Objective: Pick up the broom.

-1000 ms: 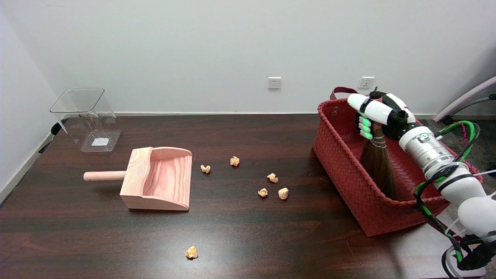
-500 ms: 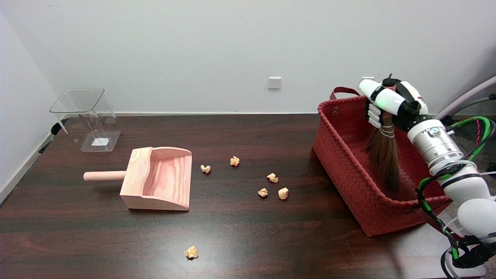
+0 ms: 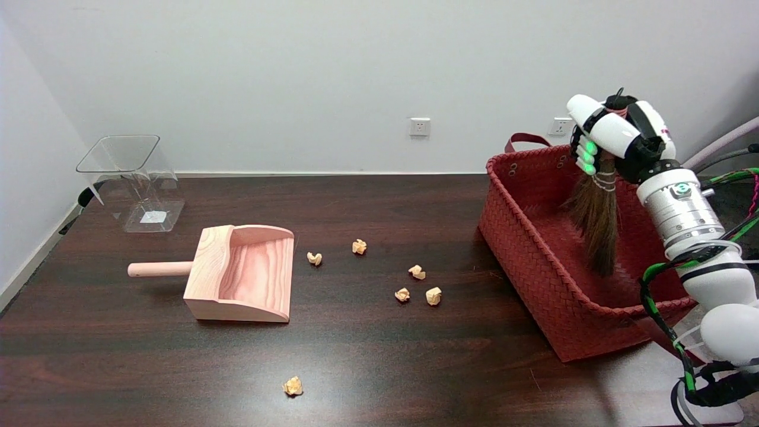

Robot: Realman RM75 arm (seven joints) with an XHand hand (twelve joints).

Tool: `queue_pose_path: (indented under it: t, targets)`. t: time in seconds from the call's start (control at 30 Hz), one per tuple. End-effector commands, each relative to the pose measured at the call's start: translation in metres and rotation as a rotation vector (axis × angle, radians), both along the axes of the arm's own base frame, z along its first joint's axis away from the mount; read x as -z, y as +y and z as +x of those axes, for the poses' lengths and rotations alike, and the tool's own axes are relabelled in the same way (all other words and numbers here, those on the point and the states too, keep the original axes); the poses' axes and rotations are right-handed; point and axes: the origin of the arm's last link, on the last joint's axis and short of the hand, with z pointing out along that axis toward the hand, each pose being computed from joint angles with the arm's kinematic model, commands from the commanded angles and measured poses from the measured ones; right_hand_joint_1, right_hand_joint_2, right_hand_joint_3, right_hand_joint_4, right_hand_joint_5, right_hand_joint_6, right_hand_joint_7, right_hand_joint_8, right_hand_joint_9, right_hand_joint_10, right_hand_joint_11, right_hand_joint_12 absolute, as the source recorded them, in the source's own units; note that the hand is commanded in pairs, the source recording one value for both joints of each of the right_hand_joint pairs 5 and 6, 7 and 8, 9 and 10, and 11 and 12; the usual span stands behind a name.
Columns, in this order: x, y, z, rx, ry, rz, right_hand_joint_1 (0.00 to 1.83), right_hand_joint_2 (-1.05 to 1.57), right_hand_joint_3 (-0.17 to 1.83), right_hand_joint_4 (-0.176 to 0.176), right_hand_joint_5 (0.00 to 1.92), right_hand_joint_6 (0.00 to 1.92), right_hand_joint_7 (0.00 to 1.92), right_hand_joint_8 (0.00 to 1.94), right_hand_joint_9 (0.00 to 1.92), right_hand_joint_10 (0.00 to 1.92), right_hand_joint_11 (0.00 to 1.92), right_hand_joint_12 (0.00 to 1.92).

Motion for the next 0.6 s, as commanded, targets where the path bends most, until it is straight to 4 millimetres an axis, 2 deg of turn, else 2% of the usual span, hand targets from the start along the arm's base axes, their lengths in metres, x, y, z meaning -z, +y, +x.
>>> queue_pose_path:
  t: [0.03, 0.3, 0.6]
  targets:
    - [0.005, 0.002, 0.026, -0.173, -0.036, -0.029, 0.88, 1.57, 0.6, 0.0, 1.92, 1.92, 1.92, 1.92, 1.92, 1.92, 1.92, 1.92]
    - [0.015, -0.003, 0.034, -0.258, -0.085, -0.001, 0.89, 1.57, 0.61, 0.0, 1.92, 1.92, 1.92, 1.92, 1.92, 1.92, 1.92, 1.92]
    - [0.026, -0.018, 0.052, -0.323, -0.128, 0.083, 0.94, 1.57, 0.68, 0.0, 1.92, 1.92, 1.92, 1.92, 1.92, 1.92, 1.92, 1.92]
